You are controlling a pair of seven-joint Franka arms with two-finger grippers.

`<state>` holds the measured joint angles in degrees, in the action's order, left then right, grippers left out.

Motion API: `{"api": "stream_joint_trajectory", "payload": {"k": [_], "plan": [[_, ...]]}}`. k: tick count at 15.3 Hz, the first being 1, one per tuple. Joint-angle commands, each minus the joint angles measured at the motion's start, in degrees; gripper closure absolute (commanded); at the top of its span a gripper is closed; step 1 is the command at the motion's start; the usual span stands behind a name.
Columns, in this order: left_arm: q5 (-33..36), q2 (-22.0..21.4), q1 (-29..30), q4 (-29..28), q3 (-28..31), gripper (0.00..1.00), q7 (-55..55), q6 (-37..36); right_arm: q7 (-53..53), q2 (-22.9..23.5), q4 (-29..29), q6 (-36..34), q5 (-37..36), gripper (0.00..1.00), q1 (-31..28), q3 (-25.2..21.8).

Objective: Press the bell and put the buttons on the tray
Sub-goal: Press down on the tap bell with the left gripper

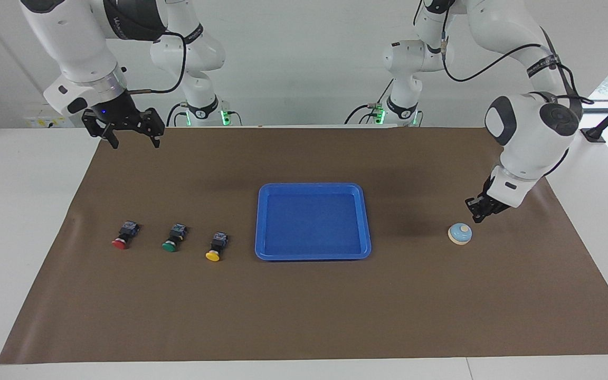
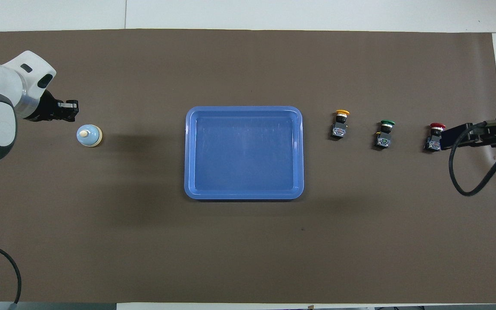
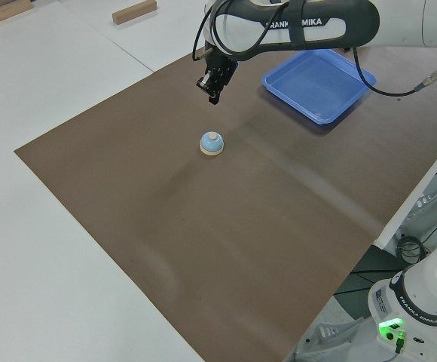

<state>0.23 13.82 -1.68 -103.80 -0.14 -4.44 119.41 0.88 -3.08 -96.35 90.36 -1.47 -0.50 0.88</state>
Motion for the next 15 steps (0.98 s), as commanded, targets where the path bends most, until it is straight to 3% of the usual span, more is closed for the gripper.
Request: {"api": "stream_joint_trajectory", "payload": {"k": [1, 15], "plan": [[-0.7, -1.3, 0.6, -4.4, -0.1, 1.00, 0.8, 2.7, 1.3, -1.0, -1.0, 0.2, 0.6, 0.00, -1.1, 0.4], [-0.7, 2.8, 1.6, -6.9, -0.1, 1.00, 1.9, 8.7, 1.3, -1.0, -1.0, 0.2, 0.6, 0.00, -1.1, 0.4]]}}
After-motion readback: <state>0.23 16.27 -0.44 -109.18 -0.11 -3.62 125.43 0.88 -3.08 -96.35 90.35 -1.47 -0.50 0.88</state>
